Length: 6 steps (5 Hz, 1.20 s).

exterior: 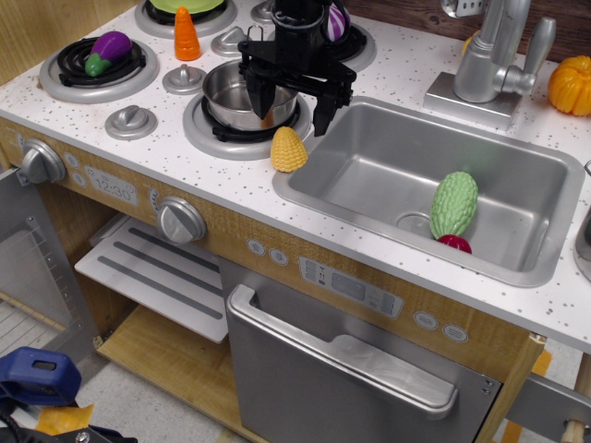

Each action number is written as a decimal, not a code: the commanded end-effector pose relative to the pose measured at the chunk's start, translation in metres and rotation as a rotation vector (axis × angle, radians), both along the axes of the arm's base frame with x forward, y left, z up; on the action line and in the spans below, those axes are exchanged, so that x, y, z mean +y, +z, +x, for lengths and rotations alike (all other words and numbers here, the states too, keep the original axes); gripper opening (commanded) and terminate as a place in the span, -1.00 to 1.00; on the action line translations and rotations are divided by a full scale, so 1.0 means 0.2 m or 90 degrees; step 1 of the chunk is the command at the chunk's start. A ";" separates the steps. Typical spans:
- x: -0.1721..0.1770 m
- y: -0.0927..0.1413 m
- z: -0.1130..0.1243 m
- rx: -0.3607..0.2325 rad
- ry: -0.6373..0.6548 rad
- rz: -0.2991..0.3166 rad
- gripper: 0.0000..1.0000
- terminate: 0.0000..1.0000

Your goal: Put corn in pan which-is on stove

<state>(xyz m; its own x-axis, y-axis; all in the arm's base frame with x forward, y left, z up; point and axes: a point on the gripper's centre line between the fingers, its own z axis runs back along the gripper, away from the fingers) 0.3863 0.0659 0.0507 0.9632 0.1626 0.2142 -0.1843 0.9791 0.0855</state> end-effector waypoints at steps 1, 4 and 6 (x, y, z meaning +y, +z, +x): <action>0.00 0.04 0.03 -0.033 0.000 -0.009 1.00 -1.00; 0.01 -0.02 0.03 -0.038 0.004 -0.036 1.00 -1.00; 0.02 -0.07 0.03 -0.043 0.008 -0.049 1.00 -1.00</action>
